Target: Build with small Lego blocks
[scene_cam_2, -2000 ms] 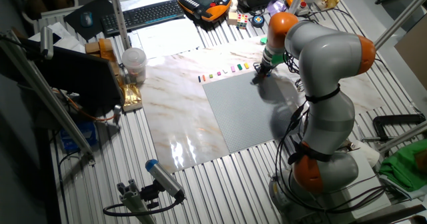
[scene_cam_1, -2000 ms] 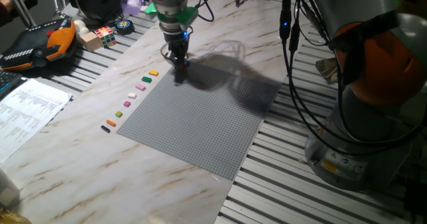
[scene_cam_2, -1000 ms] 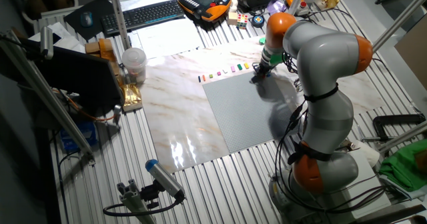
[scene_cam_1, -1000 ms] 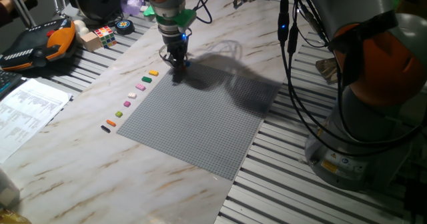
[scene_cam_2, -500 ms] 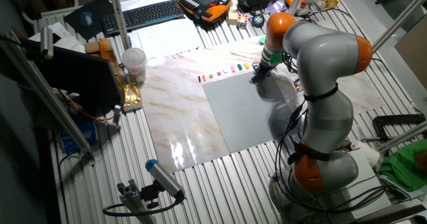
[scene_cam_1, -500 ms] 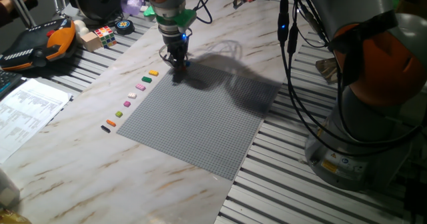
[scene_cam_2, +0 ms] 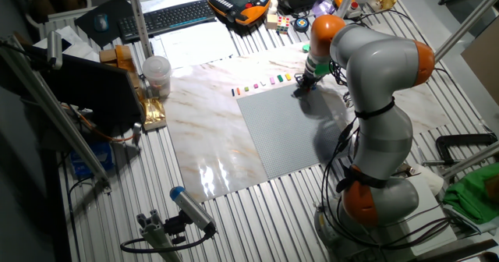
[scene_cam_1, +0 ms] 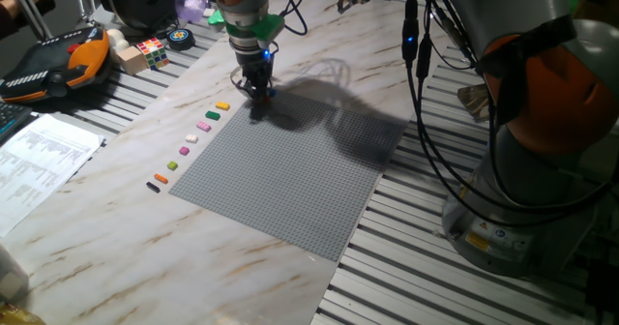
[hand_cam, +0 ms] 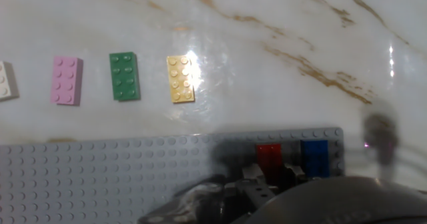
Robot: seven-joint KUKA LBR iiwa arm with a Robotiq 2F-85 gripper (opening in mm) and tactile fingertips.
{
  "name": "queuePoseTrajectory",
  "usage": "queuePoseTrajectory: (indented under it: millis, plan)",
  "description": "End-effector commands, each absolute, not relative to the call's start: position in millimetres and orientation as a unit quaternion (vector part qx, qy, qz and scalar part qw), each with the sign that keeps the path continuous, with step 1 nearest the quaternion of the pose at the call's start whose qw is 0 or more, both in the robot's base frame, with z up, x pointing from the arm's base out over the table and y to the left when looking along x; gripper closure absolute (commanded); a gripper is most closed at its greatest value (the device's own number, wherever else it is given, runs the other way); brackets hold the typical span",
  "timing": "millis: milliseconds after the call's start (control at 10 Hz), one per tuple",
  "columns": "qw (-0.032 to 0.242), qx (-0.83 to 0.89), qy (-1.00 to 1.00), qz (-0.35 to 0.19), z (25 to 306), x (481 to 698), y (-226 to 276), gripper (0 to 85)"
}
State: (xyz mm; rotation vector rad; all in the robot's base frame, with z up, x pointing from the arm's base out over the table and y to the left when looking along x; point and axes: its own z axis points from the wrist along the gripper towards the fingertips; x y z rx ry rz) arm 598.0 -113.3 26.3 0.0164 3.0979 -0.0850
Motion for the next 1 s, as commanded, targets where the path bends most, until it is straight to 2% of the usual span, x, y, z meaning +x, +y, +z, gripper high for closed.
queuePoseTrajectory:
  millis: [0,900]
  plan:
    - [0.021,0.005,0.999,-0.027,26.2,597.9,-113.3,84.3]
    - [0.02,0.007,0.999,-0.024,23.7,599.3,-114.4,84.3]
